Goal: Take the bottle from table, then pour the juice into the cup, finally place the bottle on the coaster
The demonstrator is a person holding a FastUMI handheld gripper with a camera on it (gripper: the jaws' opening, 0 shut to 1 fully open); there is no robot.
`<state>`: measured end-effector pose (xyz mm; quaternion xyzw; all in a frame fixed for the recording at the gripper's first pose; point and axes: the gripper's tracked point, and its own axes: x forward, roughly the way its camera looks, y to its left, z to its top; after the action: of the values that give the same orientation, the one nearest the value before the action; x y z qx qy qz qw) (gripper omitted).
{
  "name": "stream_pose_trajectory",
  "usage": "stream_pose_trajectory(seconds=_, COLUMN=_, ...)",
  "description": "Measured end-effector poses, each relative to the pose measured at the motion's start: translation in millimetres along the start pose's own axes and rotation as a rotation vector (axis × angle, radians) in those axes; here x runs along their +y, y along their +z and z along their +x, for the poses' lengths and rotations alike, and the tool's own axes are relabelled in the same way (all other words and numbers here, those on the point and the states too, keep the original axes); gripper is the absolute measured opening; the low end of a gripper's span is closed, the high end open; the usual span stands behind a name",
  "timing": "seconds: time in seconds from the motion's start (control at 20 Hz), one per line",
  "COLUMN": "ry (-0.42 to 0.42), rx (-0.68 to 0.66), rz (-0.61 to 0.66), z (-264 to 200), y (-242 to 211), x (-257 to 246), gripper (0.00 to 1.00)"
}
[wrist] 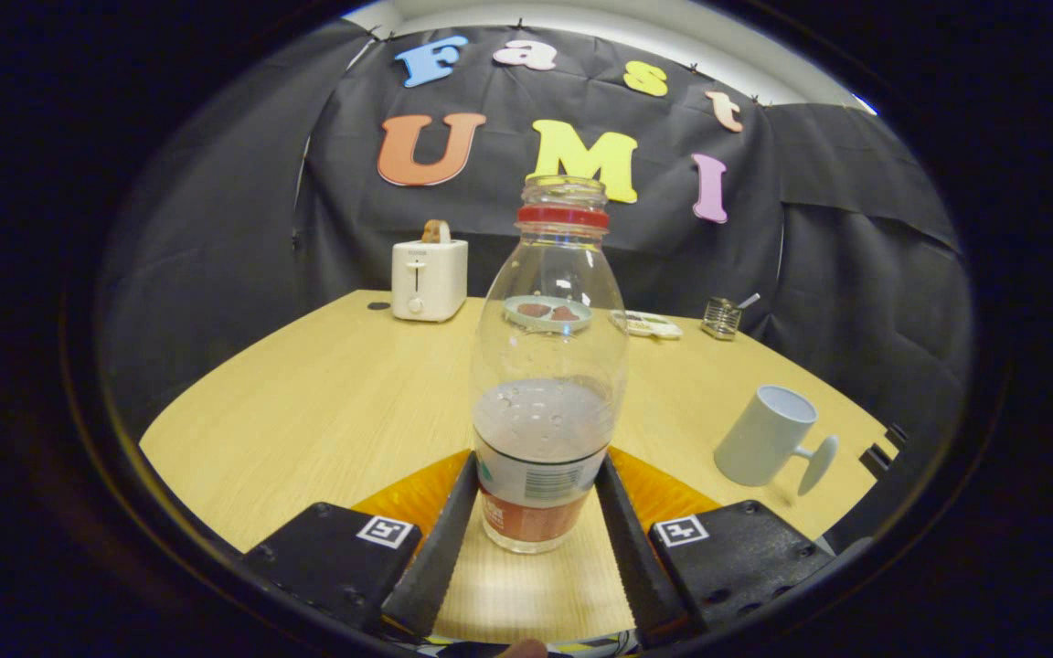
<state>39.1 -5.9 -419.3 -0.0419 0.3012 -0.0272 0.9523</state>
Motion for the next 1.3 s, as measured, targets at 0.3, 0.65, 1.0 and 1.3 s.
stream_pose_trajectory(seconds=0.3, ry=0.015, rx=-0.093, rz=0.014, z=-14.4, y=33.9, x=-9.7, gripper=0.78)
stream_pose_trajectory(seconds=0.65, ry=0.133, rx=-0.109, rz=0.216, z=-25.2, y=59.1, x=-11.9, gripper=0.77)
stream_pose_trajectory(seconds=1.0, ry=0.278, rx=-0.036, rz=0.463, z=-25.8, y=72.1, x=-8.9, gripper=0.76)
stream_pose_trajectory(seconds=1.3, ry=0.366, rx=-0.008, rz=0.662, z=-19.6, y=80.4, x=-25.7, gripper=0.76)
